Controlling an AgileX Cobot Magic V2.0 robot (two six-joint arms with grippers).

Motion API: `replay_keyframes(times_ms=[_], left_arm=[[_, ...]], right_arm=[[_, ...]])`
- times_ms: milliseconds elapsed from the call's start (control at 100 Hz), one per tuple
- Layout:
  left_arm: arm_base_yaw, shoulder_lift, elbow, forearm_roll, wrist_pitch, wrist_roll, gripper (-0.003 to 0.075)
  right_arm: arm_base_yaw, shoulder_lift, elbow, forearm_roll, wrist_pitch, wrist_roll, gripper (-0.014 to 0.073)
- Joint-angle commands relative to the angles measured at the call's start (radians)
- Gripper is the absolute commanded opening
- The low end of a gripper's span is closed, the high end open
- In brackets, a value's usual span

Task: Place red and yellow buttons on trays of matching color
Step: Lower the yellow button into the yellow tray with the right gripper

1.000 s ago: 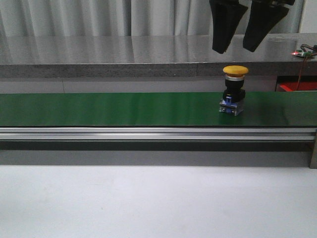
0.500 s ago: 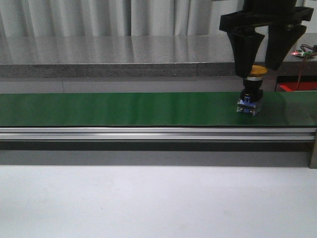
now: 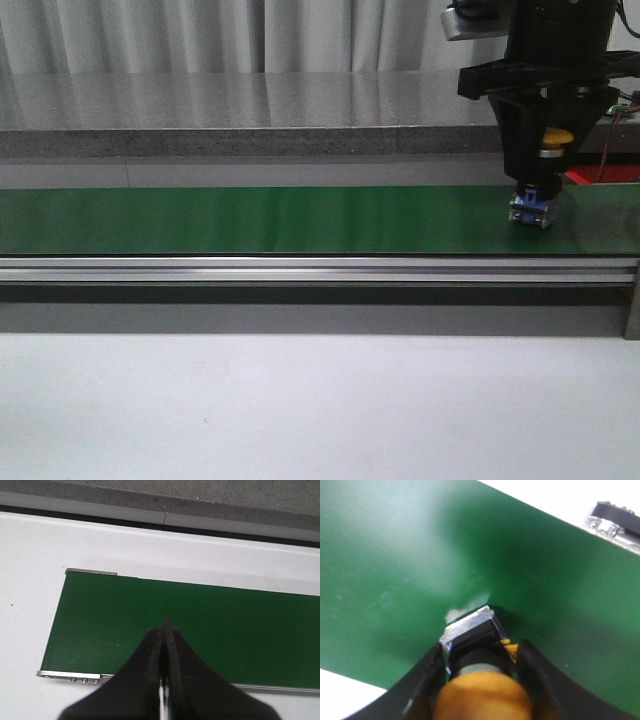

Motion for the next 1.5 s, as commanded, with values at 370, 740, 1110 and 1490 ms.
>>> replay_keyframes(times_ms=[370, 740, 1110, 1490], left_arm=[[-0.004, -0.019, -0.027, -0.024, -0.063, 0.003, -0.0020], [-0.004, -0.019, -0.027, -0.024, -0.063, 0.003, -0.0019], [-0.004, -0.019, -0.027, -0.024, -0.059, 0.003, -0.0019], [-0.004, -0.019, -0.027, -0.024, -0.065, 0.003, -0.0019]], right_arm=[[-0.188, -0.329, 0.137, 0.013, 0.052, 0.009, 0.0106], [-0.483, -0.583, 0.426, 0.013, -0.077, 0.010, 0.0106], [-0.614, -0.483, 0.450, 0.074, -0.264, 0.008, 0.0106], [-0.614, -0.282, 0.449, 0.075, -0.404, 0.001, 0.0106]])
